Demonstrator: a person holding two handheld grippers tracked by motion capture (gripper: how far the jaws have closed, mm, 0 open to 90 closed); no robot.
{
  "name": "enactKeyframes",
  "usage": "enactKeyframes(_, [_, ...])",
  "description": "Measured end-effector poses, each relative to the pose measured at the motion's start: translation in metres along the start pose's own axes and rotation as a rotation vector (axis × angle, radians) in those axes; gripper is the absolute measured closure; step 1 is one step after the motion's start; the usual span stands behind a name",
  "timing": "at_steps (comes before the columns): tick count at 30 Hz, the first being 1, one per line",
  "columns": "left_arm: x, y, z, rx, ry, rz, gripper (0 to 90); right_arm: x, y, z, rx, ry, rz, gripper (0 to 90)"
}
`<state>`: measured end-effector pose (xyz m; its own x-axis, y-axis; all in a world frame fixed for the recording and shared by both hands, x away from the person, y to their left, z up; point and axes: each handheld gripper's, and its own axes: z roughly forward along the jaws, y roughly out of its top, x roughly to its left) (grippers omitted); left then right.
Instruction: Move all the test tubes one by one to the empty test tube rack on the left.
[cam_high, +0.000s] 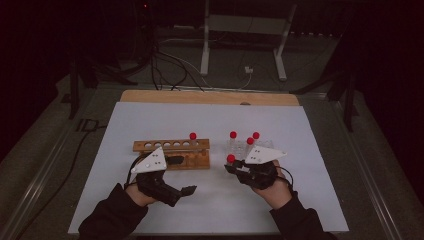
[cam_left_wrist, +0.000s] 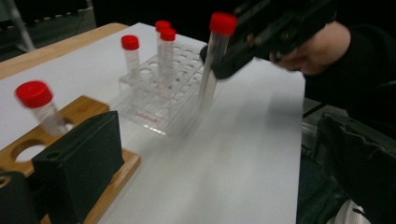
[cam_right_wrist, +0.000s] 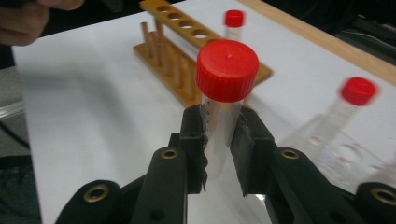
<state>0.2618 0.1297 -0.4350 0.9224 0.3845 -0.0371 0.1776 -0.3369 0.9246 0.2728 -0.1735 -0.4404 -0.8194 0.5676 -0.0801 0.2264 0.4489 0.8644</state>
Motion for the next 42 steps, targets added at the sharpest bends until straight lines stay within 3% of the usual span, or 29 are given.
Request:
enactKeyframes(8, [-0.003, 0.008, 0.013, -0.004, -0.029, 0.022, 5.4, 0.017, -0.004, 0.015, 0.027, 0.061, -0.027, 75.1])
enactKeyframes(14, [-0.006, 0.013, 0.025, -0.006, -0.040, 0.039, 8.7, 0.021, -0.007, 0.019, 0.033, 0.073, -0.023, 75.1])
enactKeyframes(20, [-0.008, 0.017, 0.040, -0.004, -0.055, 0.047, 18.5, 0.025, -0.010, 0.021, 0.040, 0.090, -0.027, 75.1])
enactKeyframes(29, [-0.012, 0.017, 0.057, 0.017, -0.044, 0.076, 39.6, 0.028, -0.011, 0.020, 0.036, 0.104, -0.023, 75.1])
enactKeyframes(42, [-0.014, 0.014, 0.064, 0.030, -0.043, 0.097, 66.7, 0.027, -0.012, 0.019, 0.034, 0.093, -0.023, 75.1])
